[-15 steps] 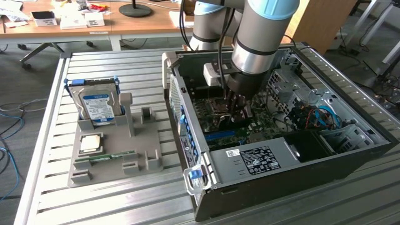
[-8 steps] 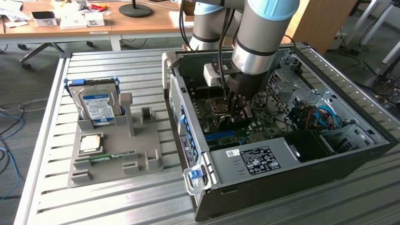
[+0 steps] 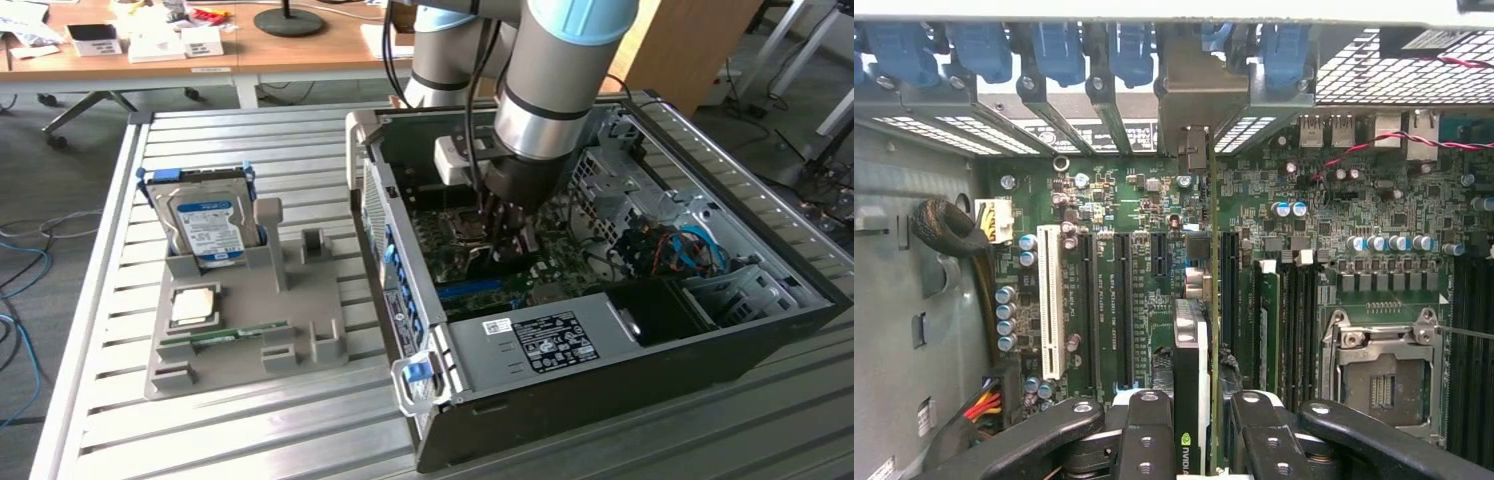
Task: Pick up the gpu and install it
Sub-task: 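Insert the gpu into the slot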
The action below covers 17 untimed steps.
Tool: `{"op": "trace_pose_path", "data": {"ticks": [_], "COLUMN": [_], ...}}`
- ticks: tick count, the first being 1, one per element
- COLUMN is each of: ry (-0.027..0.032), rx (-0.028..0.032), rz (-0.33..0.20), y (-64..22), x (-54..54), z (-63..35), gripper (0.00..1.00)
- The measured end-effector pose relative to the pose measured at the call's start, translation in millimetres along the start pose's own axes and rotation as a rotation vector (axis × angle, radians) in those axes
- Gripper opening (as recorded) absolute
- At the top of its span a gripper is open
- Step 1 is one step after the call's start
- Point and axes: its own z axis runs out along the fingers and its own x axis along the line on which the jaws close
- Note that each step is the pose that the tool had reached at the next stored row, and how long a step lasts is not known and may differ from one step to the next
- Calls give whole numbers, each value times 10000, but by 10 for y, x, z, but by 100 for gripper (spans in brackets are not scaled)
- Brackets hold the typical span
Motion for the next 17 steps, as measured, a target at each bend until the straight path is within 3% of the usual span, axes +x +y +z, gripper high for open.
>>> {"op": "trace_pose_path", "data": {"ticks": [17], "ry": [0], "rx": [0], "rz": [-1], "y": [22], "x": [0], "z": [42], "gripper": [27]}}
